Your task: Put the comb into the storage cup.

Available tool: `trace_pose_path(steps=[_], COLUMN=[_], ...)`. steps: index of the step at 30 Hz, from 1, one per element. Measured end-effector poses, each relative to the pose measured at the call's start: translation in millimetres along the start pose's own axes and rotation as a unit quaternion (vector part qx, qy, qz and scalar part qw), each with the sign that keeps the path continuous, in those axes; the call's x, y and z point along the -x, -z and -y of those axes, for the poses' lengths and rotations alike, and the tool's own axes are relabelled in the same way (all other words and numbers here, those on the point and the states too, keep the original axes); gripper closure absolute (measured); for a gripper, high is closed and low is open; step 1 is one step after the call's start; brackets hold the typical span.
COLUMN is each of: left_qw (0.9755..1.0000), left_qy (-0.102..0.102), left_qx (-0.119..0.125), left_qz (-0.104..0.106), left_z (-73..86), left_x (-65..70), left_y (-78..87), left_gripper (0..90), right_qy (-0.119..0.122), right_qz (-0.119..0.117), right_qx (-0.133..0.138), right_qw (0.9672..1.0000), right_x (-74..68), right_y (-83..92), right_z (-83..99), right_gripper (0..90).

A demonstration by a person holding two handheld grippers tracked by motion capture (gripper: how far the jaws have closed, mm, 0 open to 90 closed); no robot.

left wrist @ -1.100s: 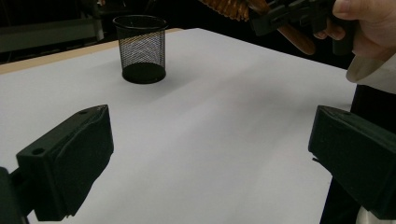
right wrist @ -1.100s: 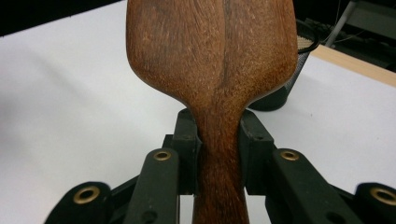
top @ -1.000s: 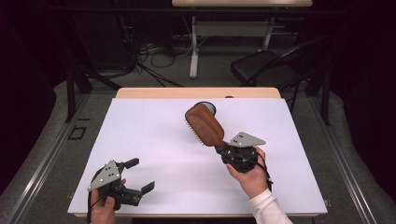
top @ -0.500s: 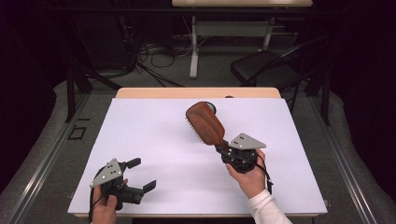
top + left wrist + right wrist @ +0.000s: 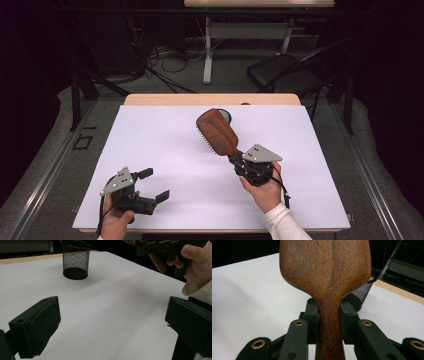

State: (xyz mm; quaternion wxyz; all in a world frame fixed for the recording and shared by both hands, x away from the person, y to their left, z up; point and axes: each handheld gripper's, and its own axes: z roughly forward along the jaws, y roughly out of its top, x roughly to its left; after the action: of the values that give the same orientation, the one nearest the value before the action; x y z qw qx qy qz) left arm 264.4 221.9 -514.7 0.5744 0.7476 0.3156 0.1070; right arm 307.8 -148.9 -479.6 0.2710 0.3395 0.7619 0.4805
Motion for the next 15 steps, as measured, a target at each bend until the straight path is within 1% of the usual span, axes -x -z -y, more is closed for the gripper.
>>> trace_pose_path(steps=[1,4,7,9,11,14,15], left_qw=[1.0000,0.9999,0.9997,0.9997,0.9996,0.9989,0.9987], left_qy=[0.001,0.010,0.020,0.022,0.027,0.046,0.049], left_qx=[-0.003,-0.006,-0.007,-0.010,-0.006,-0.010,-0.009], left_qz=[0.000,-0.008,-0.009,-0.010,-0.005,0.009,0.011], left_z=[-0.3,-1.2,-2.9,-5.5,-8.8,-15.9,-17.4], left_x=[-0.5,-0.6,-1.0,-0.9,-1.4,-2.9,-3.1], left_y=[-0.3,-2.6,-5.5,-6.3,-7.7,-9.6,-10.1], left_gripper=[0.2,0.2,0.2,0.2,0.2,0.2,0.2], right_qy=[0.000,0.000,-0.001,0.001,0.003,0.006,0.008], right_qz=[0.000,0.000,-0.002,-0.003,-0.003,-0.003,-0.004], right_qx=[0.001,0.003,0.004,0.005,0.006,0.007,0.007], right_qw=[1.0000,1.0000,1.0000,1.0000,1.0000,1.0000,0.9999], right_x=[-0.1,-1.2,-2.3,-3.2,-4.4,-6.2,-6.9], right_y=[0.3,0.6,0.6,0.8,0.8,0.9,1.0], right_z=[0.0,0.0,0.1,-0.1,-0.3,-0.7,-0.8], right_gripper=[72.2,72.2,72.2,72.2,72.3,72.2,72.2])
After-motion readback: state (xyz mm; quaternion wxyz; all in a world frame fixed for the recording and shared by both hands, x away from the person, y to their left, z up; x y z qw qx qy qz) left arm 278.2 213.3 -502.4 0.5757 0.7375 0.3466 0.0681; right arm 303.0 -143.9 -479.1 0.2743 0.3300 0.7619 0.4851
